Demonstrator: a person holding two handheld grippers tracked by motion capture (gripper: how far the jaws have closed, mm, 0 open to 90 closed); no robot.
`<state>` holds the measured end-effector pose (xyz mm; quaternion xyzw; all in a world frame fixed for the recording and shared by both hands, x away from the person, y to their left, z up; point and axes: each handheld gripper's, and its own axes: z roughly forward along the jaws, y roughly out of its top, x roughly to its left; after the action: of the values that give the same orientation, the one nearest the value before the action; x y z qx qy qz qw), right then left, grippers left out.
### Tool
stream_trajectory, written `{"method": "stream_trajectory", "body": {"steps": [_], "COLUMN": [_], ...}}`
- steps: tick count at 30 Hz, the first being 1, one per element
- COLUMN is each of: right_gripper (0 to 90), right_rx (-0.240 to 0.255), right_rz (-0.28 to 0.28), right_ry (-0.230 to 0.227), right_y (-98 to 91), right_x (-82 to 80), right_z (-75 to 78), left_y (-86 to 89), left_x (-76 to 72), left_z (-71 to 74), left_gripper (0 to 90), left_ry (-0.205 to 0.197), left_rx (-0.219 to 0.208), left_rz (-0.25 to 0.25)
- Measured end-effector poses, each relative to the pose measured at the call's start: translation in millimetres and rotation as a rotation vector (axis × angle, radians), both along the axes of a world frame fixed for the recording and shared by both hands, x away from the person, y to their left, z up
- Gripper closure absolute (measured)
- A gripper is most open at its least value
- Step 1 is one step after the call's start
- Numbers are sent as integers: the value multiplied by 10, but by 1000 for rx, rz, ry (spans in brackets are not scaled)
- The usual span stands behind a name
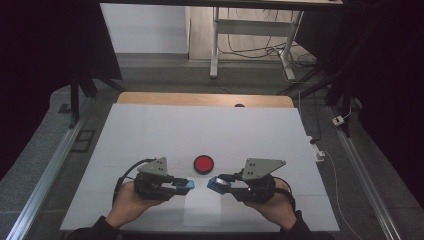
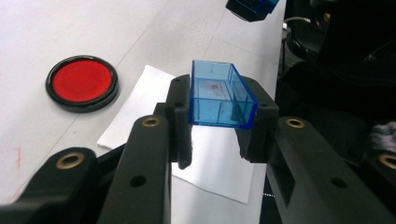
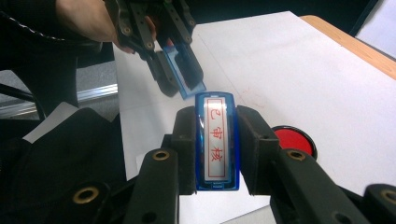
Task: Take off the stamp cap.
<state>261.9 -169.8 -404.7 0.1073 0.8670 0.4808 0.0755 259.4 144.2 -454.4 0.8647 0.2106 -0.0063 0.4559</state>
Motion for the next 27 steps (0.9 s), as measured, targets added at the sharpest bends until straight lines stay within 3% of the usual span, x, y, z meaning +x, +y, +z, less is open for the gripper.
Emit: {"method": "stream_trajectory", "body": {"steps": [3,10,17,22,27], "right_gripper": [705,704,704,704,704], "right_rx": [6,8,6,3,-4], "right_rz": [-1,-13,-24,-29,-30], "right_ry": [1,4,3,1,-6], "right_y": [-3,-19,-24,-29,-25], "right_x": [5,15,17,20,18], "right_z": [-4,-5,-7,-9,-15], "left_y": [65,228,403,534,647], "left_x": [-34,-162,-294,-387,-503], "left_z": [6,-18,-34,-68,-104], "left_gripper": [688,686,686,686,686], "left_ry": [7,-22,-13,16,8], "left_rx": [-8,-11,-9,-8,8], "left_rz": [27,88,171,235,299]}}
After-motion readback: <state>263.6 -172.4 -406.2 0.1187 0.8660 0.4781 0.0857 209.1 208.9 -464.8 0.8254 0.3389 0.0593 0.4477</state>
